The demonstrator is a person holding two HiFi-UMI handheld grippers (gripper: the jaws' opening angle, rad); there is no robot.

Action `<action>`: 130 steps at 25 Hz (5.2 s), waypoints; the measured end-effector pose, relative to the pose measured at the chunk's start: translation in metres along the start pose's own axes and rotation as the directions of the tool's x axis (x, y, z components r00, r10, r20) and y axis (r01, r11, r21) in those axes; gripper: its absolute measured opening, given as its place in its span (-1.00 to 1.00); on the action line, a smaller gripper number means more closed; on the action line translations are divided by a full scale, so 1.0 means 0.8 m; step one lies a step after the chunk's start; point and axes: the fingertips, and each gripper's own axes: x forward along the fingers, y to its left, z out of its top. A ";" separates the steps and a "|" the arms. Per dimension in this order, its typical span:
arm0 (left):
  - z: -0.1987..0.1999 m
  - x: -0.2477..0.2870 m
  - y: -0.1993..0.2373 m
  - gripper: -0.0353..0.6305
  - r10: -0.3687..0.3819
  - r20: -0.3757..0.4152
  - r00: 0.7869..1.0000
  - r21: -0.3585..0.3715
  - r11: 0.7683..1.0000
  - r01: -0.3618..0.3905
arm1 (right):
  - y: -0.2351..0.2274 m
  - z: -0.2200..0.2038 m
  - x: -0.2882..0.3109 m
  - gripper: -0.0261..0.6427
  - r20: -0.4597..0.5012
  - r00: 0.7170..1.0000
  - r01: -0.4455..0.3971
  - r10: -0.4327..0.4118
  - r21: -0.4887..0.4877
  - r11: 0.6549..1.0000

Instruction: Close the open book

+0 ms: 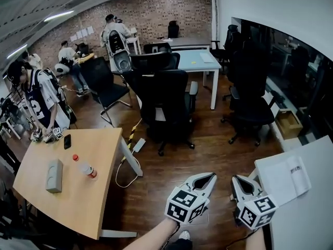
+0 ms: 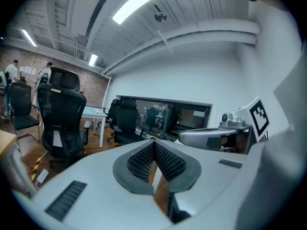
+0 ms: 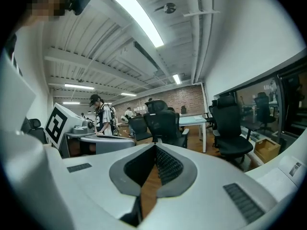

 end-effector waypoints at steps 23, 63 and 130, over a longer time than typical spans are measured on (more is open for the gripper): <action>0.093 0.289 0.163 -0.88 -0.069 -0.086 0.994 0.133 0.988 0.080 | -0.267 0.083 0.199 -0.91 0.129 0.983 0.127 -0.133 0.055 0.990; 0.126 0.750 0.091 -0.88 -0.818 -0.369 0.441 0.137 0.421 0.897 | -0.641 0.104 0.193 -0.91 0.061 0.396 0.883 -0.916 0.249 0.398; -0.183 0.714 -0.364 -0.88 -0.318 -0.768 -0.556 -0.185 -0.721 0.668 | -0.608 -0.166 -0.182 -0.91 -0.559 -0.629 0.456 -0.540 0.297 -0.839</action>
